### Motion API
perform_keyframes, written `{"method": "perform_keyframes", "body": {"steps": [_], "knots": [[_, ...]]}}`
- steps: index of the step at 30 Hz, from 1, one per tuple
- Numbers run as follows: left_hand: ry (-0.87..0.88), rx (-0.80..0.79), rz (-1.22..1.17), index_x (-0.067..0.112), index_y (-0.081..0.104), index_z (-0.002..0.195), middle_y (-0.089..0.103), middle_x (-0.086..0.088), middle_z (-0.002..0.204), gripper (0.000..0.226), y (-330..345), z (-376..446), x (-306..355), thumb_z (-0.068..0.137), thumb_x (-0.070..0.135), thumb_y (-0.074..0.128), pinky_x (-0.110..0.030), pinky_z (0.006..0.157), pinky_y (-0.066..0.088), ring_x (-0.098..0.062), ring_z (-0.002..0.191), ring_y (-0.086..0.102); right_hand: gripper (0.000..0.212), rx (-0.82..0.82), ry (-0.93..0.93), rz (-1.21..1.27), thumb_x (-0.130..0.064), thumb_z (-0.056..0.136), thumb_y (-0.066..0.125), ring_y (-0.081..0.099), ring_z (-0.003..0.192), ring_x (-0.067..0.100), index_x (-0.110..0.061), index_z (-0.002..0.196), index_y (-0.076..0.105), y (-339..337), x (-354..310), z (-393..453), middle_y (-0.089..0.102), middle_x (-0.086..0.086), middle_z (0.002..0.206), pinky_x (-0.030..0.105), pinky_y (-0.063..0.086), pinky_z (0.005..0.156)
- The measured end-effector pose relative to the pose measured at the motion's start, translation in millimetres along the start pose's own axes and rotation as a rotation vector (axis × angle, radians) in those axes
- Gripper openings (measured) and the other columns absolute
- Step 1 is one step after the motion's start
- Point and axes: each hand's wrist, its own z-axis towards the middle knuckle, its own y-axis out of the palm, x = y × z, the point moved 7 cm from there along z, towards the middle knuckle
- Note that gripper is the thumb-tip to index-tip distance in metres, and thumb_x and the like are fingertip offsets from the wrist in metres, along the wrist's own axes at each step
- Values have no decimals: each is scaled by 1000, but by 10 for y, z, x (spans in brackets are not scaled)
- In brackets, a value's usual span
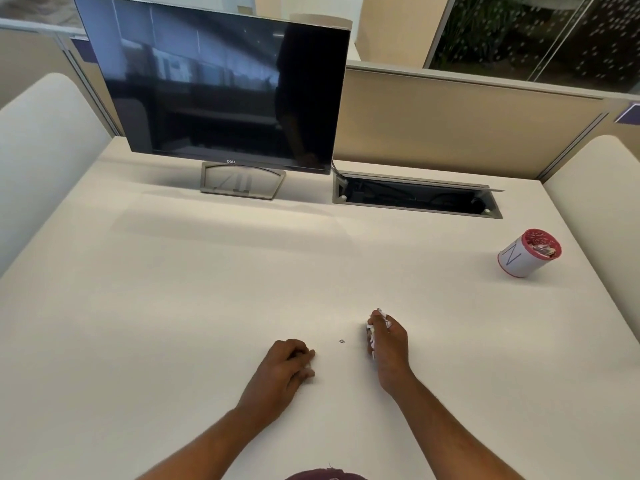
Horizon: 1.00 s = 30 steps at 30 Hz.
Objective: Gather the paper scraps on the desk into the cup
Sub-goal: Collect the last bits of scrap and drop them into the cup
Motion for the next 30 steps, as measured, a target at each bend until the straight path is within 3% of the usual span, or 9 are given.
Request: {"method": "perform_keyframes", "body": {"steps": [2,7,13,18,23,26,28,30], "knots": [[9,-35,11,17,68,124,59,8,120,39,19,-22,4,88,31,75,-19,93,45,-8,106,52,36,-1,-18,-22,-32,103,55,38,41,8,-20,69,58,1,1,10,46,-7,49,19,29,41],[-8,49,39,15,76,106,67,8,106,19,4,10,40,87,11,76,-19,81,52,-6,90,63,34,-25,-35,-53,-32,103,54,38,42,9,-20,71,57,13,9,16,46,-8,50,19,29,42],[8,6,119,16,75,95,66,8,98,11,4,170,67,90,10,68,-27,75,53,-13,89,63,35,-27,-33,-45,-33,104,54,37,40,8,-18,72,57,10,-6,-1,46,-8,49,20,29,40],[-195,128,-95,14,78,100,69,8,99,19,-22,521,79,86,2,72,-19,82,51,-6,88,65,36,-22,-4,-18,-34,103,56,38,40,7,-20,70,58,20,-28,-13,47,-6,51,20,30,41],[-109,-75,-31,17,72,114,61,9,105,27,251,658,341,91,3,65,-17,79,51,-2,83,64,33,-26,49,10,-33,101,57,39,40,7,-20,70,58,-5,-29,-30,49,-7,51,17,31,40],[-101,-137,55,26,65,99,62,13,96,8,342,709,395,94,31,62,-24,73,45,0,78,60,33,-50,41,7,-34,101,56,38,41,7,-21,71,58,-17,-35,-27,48,-6,53,18,30,40],[-86,-190,147,26,63,92,64,11,102,13,397,753,385,93,38,57,-27,74,41,-10,86,58,34,-59,40,10,-36,102,56,37,41,7,-21,71,58,-20,-27,-19,48,-7,52,19,30,39],[-77,-254,213,19,67,103,59,5,117,18,453,763,360,98,27,51,-28,82,41,-17,101,54,34,-65,55,7,-37,102,56,38,40,6,-22,71,59,-18,-20,-9,48,-8,51,18,30,38]]}}
